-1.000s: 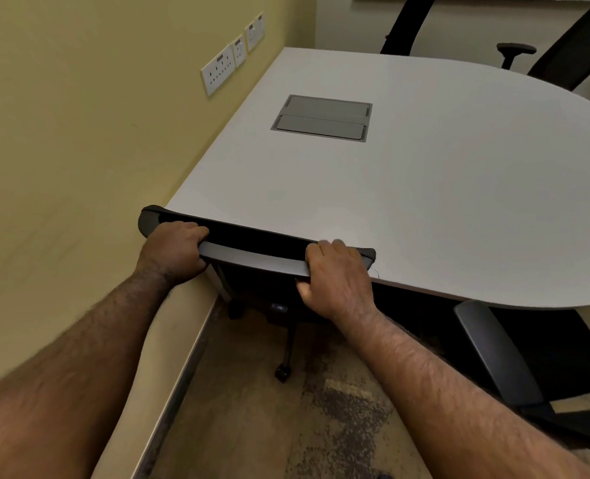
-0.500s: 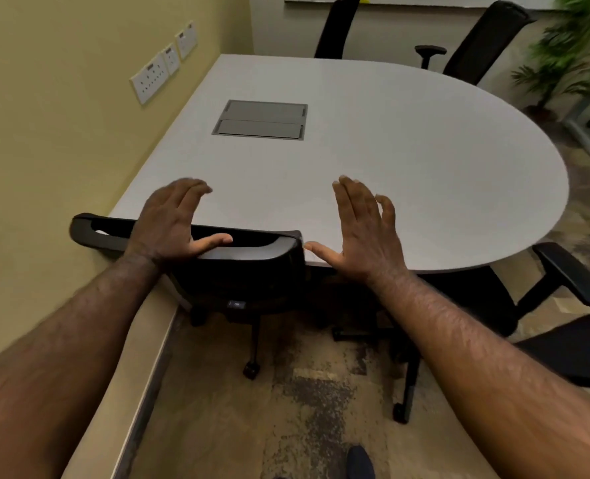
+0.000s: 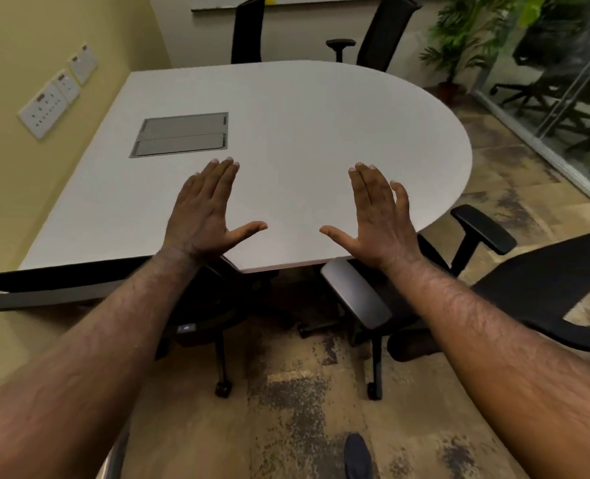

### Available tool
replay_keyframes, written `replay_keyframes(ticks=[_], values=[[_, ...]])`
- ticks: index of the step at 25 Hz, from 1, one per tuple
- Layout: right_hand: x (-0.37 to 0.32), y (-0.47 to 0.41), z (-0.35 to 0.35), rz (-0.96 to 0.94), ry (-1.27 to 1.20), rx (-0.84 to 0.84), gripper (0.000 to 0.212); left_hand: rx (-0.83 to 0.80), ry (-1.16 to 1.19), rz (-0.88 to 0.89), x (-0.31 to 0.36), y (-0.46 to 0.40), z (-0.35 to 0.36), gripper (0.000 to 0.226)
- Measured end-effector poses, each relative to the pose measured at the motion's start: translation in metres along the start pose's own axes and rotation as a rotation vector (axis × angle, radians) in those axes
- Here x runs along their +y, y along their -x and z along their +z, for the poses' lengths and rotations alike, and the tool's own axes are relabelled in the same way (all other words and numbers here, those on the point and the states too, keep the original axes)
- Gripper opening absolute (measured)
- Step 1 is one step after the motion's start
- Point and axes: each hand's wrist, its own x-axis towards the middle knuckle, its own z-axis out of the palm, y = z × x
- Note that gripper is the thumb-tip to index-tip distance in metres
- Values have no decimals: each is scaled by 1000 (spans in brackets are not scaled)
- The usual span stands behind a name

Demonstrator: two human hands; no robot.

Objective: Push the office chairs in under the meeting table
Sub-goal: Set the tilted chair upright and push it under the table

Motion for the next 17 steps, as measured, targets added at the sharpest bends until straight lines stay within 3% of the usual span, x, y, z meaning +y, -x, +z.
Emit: replay_keyframes(ticks=[10, 17], values=[[89, 37, 49, 104, 25, -128, 89, -174, 46, -8, 100, -26, 80, 97], [92, 70, 118, 136, -50, -327, 90, -326, 155, -149, 128, -4, 153, 85]])
